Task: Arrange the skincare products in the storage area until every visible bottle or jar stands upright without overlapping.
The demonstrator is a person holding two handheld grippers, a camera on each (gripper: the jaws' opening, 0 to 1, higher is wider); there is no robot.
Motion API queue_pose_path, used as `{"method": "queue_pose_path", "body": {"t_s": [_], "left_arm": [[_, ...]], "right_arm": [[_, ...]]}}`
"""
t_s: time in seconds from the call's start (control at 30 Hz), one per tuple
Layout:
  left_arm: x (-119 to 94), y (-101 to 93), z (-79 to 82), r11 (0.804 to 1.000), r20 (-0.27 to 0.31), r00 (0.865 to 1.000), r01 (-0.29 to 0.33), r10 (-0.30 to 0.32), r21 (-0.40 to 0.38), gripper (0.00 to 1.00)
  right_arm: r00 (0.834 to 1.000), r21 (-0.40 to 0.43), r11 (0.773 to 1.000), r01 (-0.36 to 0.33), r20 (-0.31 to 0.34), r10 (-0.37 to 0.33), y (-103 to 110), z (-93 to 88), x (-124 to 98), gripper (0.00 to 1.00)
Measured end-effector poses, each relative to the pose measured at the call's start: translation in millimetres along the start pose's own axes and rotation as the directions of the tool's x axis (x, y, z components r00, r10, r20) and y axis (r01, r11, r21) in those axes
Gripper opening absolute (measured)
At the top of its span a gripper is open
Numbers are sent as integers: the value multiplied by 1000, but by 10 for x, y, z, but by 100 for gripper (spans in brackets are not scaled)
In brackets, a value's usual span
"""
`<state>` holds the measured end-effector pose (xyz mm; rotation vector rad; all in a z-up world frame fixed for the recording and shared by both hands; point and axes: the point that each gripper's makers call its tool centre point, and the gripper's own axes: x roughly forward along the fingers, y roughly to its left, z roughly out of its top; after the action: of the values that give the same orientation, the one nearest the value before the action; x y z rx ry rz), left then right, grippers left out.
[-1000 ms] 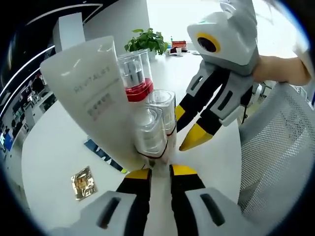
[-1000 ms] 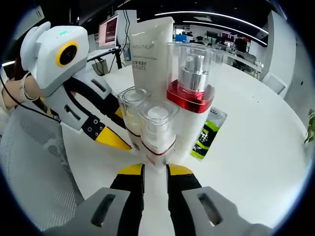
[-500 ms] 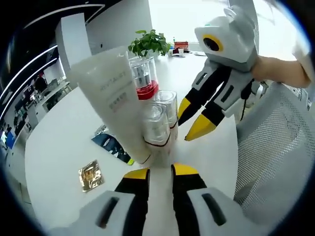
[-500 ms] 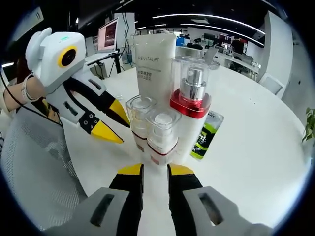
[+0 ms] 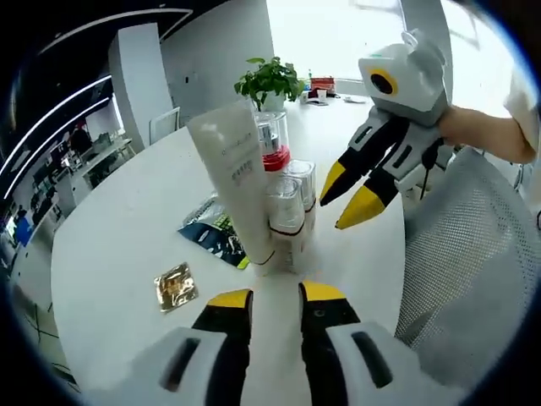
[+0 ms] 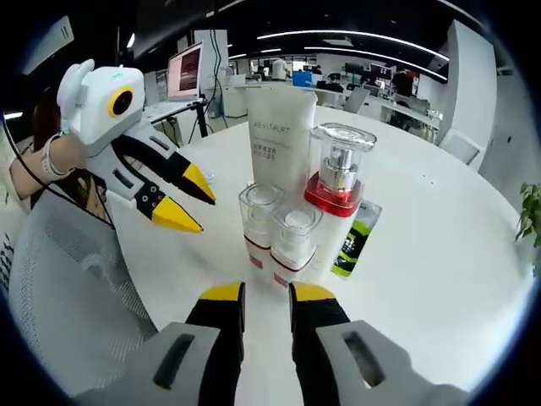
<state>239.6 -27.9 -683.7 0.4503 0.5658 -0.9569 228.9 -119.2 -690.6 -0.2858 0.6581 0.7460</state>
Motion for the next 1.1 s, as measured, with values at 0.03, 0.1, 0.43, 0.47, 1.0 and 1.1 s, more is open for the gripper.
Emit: {"method": "queue_pose_path", "body": {"t_s": [0.03,0.1,0.43,0.47,1.0,1.1], "left_arm": [[-22,7,-5,1000,2,1000,-2,2,-4,18],[-55,32,-16,1000,4,1000,-11,11,-10,18],[-295,54,-35,997,28,999,-43,45,-62,25],[-322,62,-28,996,31,998,-55,58,-67,27],[-792,206,-190,976,15,985,-169,173,-137,50],[-866,226,-244,972,8,982,-184,188,-147,53]], "right_arm": [[1000,0,1000,2,1,-2,10,3,-12,21],[1000,1,1000,5,3,-5,10,5,-38,21],[1000,3,1000,17,18,-17,94,68,-185,24],[1000,0,1000,18,19,-18,103,78,-200,25],[999,-17,999,28,32,-27,249,214,-370,43],[998,-23,999,46,32,-46,248,225,-407,49]]}}
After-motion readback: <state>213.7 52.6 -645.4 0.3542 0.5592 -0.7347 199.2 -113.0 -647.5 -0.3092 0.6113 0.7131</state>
